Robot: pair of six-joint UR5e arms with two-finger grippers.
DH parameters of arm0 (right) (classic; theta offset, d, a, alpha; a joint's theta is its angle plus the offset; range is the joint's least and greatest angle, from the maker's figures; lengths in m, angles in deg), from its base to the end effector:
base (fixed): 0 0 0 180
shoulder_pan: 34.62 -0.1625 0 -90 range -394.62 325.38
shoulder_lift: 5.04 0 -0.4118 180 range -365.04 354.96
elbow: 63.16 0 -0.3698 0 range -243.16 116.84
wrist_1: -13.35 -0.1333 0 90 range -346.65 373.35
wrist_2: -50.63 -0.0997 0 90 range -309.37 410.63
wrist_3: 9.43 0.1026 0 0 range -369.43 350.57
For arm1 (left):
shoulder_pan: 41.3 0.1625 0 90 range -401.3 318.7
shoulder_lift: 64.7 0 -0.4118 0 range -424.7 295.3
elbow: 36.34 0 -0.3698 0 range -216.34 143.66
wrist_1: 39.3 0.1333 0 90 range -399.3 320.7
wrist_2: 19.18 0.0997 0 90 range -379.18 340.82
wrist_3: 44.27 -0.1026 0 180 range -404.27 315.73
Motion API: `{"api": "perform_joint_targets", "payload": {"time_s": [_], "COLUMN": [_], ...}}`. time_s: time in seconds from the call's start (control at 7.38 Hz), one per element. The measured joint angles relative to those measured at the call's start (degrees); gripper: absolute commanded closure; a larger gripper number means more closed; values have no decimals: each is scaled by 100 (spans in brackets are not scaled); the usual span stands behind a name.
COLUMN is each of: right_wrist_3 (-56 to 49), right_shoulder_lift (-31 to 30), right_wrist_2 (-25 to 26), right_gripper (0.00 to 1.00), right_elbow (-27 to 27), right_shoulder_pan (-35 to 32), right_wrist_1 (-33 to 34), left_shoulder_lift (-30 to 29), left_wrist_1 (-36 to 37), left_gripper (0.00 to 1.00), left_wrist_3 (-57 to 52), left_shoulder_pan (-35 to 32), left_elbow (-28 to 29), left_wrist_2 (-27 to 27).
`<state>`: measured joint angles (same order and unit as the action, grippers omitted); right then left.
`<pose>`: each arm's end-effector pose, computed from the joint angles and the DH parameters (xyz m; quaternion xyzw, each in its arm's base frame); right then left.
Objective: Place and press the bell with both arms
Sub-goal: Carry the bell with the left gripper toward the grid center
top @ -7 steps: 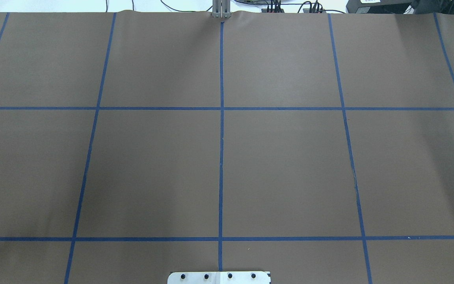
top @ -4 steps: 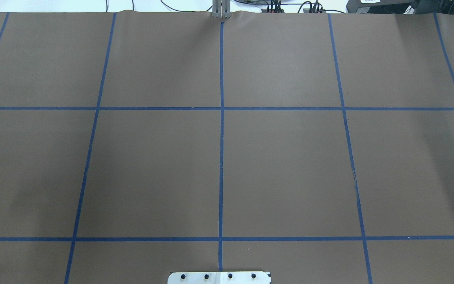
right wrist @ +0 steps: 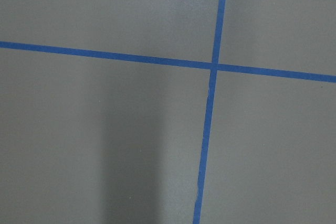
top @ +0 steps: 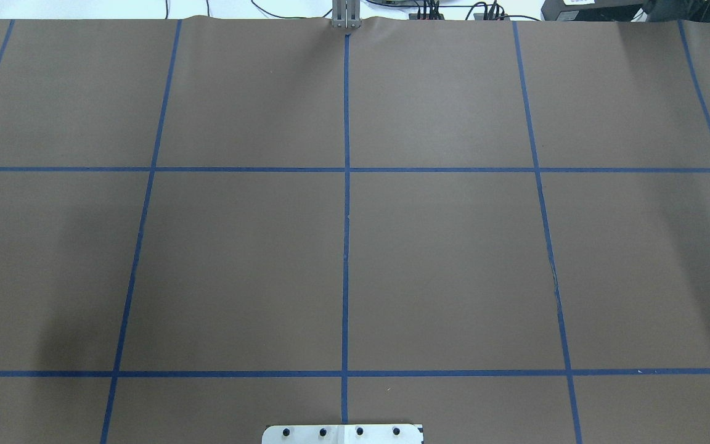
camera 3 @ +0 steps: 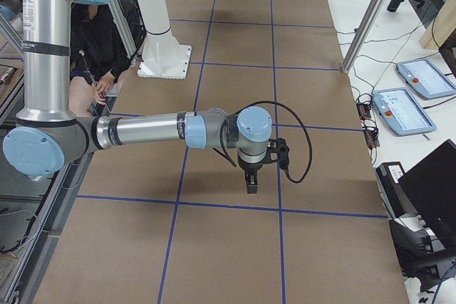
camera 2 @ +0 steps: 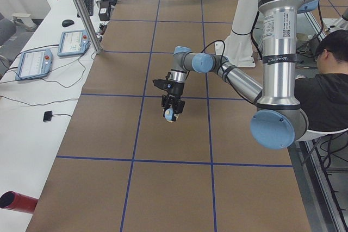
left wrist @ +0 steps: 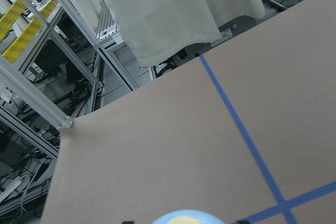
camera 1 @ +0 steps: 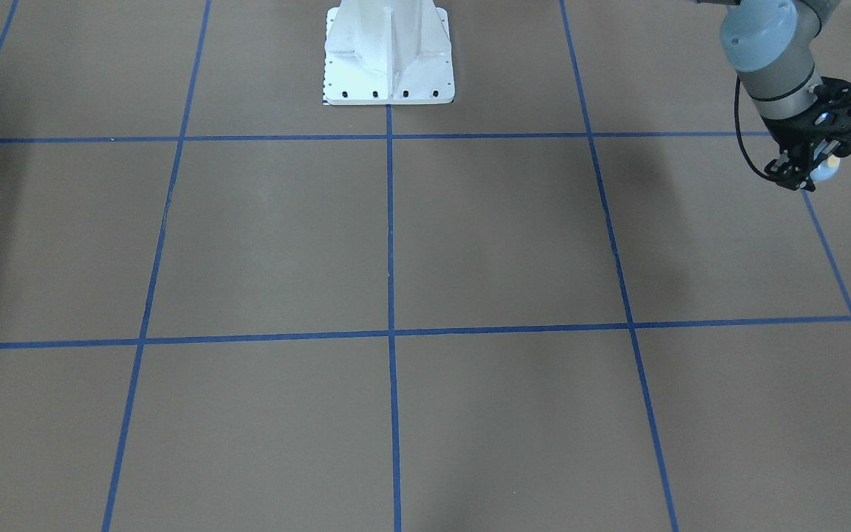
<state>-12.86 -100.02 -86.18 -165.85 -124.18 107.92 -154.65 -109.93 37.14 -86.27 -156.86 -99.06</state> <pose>0.0552 -0.4345 0.5878 0.0355 -0.3963 -0.0419 0.9165 0.2013 -0.4150 0.4667 0.1218 0.0465 -0.3176 0.9392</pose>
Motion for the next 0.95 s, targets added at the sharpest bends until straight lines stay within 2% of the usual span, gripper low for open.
{"api": "perform_joint_targets", "payload": {"time_s": [0.27, 0.41, 0.68, 0.95], "right_wrist_3": [6, 8, 12, 15], "right_shoulder_lift": [-7, -4, 25, 44], "right_wrist_2": [3, -8, -21, -40], "right_gripper": [0, 0, 0, 0], "right_elbow": [3, 3, 0, -13], "right_shoulder_pan": [0, 0, 0, 0], "right_wrist_1": [0, 0, 6, 9], "left_shoulder_lift": [-934, -1235, -1478, -1944], "left_wrist_1": [-1159, -1822, -3981, -5780], "left_gripper": [100, 100, 100, 100], "left_wrist_3": [-1002, -1510, -2231, -2521], "left_shoulder_pan": [-68, -74, -41, 192], "left_elbow": [723, 853, 1278, 2161], "left_wrist_2": [241, 324, 408, 429]}}
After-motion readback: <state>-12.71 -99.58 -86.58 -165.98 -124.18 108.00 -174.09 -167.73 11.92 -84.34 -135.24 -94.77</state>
